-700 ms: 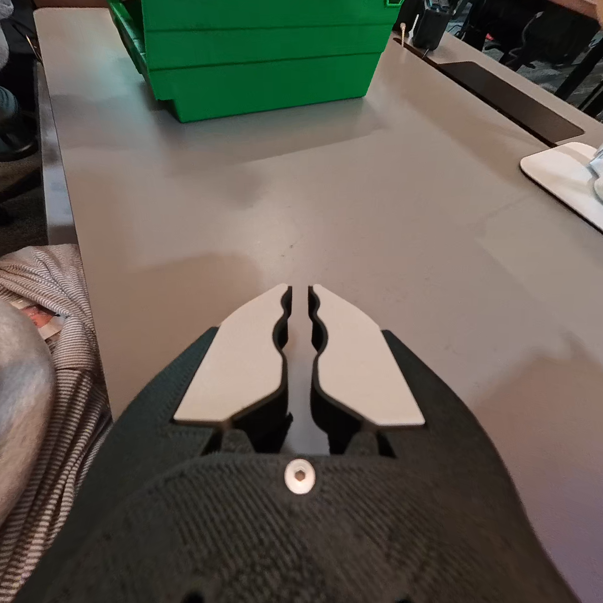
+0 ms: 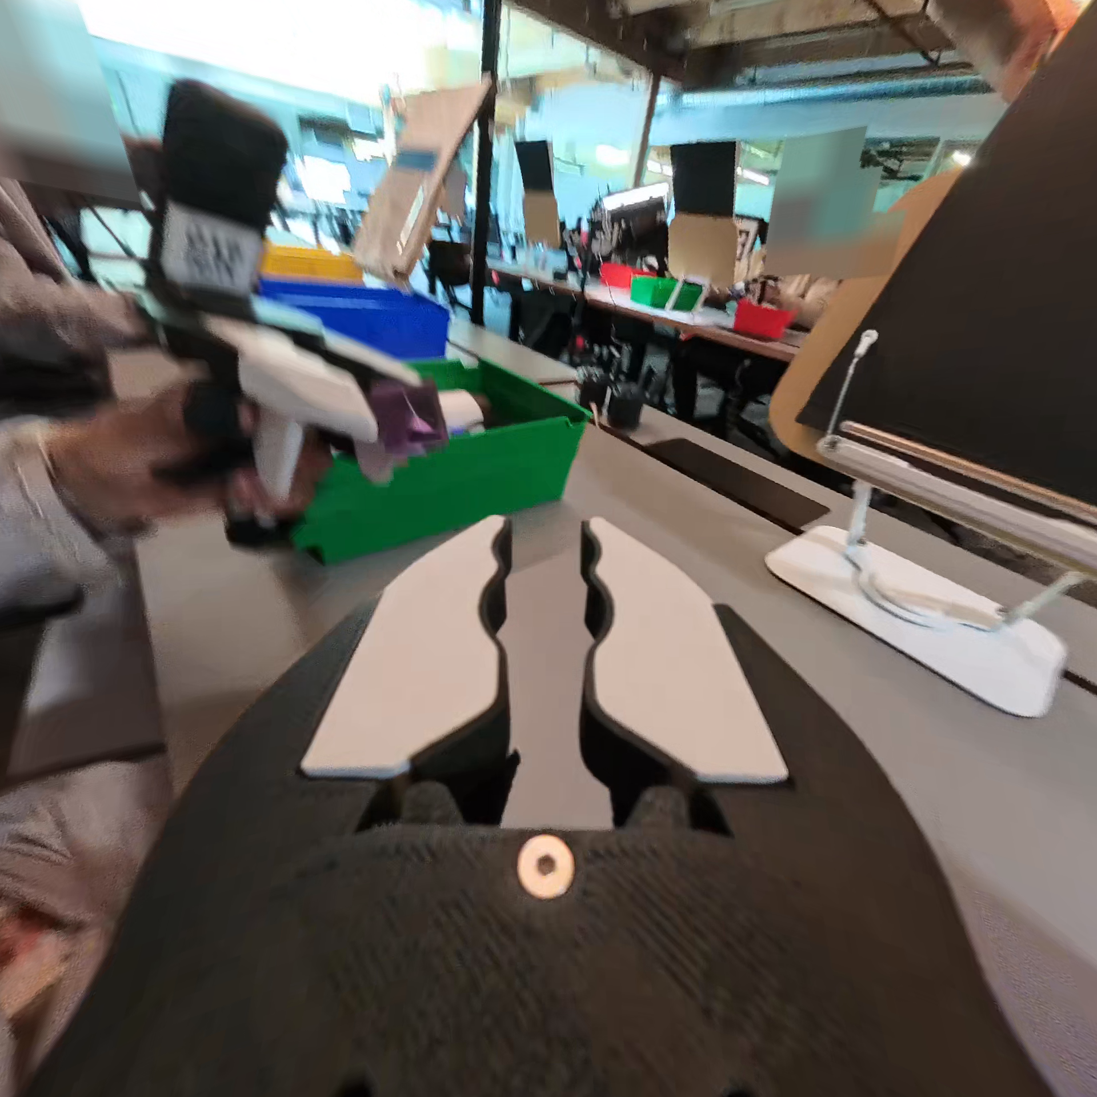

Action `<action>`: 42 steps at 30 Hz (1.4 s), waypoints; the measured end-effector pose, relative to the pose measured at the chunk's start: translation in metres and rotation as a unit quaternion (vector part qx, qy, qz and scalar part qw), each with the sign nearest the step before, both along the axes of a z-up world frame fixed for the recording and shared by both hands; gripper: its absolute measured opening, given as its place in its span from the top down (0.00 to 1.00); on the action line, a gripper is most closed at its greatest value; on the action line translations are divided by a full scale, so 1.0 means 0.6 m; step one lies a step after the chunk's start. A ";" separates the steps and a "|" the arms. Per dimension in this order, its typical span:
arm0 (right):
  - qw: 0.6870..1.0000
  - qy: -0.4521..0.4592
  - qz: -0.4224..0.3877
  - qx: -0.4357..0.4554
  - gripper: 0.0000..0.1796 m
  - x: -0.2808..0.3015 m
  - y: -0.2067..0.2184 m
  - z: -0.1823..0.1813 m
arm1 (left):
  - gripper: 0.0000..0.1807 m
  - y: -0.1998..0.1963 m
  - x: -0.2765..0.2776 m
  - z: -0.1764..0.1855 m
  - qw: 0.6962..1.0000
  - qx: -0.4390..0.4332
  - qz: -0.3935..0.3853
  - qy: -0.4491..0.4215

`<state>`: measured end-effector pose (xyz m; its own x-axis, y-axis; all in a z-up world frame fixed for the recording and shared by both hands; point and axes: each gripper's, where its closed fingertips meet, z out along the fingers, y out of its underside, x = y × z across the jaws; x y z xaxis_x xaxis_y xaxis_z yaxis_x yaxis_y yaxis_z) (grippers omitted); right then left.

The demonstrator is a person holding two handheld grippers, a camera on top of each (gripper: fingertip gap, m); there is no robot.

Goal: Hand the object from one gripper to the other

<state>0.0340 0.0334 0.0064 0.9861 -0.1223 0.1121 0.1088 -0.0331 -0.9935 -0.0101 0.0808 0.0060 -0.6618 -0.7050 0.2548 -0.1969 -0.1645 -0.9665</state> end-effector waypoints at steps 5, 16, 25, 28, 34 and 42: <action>0.993 0.108 0.054 -0.002 0.85 0.002 -0.020 -0.077 | 0.80 -0.061 0.034 -0.077 0.999 0.019 0.043 0.003; 0.884 0.446 0.135 0.022 0.78 -0.006 0.005 -0.122 | 0.80 -0.037 0.046 -0.137 0.916 0.356 0.170 -0.073; 0.841 0.511 0.178 0.023 0.85 -0.045 0.024 -0.129 | 0.80 -0.062 0.039 -0.134 0.900 0.389 0.164 -0.108; 0.841 0.510 0.180 0.018 0.85 -0.045 0.021 -0.131 | 0.80 -0.067 0.039 -0.135 0.907 0.377 0.154 -0.109; 0.861 0.473 0.185 0.028 0.86 -0.026 0.006 -0.117 | 0.71 -0.070 0.042 -0.136 0.960 0.248 0.116 -0.058; 0.920 0.329 0.213 0.005 0.85 -0.034 -0.011 -0.096 | 0.76 -0.084 0.014 -0.095 0.984 -0.140 -0.083 0.073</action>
<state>0.0139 0.0271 -0.0513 0.7990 0.2933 -0.5249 -0.5146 -0.1179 -0.8493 -0.0018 0.0306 -0.0509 -0.7035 -0.4793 0.5248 -0.3765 -0.3750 -0.8471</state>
